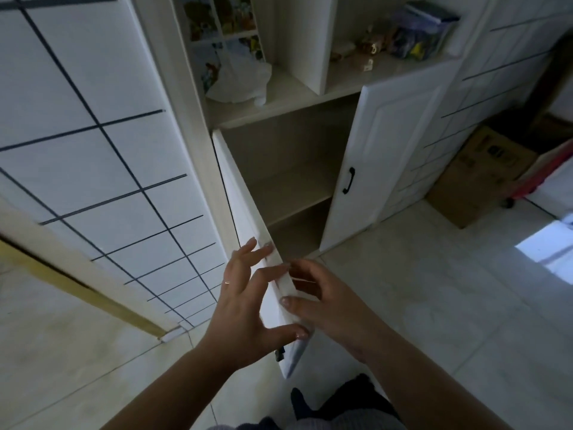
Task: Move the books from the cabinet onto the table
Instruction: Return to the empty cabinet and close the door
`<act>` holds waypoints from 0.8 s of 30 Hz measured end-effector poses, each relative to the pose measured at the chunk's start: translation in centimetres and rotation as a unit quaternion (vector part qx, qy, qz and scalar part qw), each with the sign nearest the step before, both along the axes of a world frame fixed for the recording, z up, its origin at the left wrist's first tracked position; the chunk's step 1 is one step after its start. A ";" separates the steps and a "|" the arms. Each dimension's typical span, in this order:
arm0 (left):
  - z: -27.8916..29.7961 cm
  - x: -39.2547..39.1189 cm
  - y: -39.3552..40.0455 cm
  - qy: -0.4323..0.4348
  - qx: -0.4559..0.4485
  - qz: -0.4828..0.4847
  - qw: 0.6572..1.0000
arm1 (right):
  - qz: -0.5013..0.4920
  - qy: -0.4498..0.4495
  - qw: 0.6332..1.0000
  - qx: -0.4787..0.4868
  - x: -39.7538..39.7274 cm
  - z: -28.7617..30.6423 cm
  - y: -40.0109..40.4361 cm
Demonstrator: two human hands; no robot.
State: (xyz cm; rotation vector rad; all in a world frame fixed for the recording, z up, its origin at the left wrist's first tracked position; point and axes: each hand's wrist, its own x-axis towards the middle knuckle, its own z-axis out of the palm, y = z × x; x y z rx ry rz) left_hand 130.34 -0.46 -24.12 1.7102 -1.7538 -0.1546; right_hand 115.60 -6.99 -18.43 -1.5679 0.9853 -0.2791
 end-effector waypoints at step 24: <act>1.3 -10.5 -22.7 -0.200 -0.013 0.135 0.970 | 0.083 0.075 0.983 -0.143 -11.6 0.8 -27.3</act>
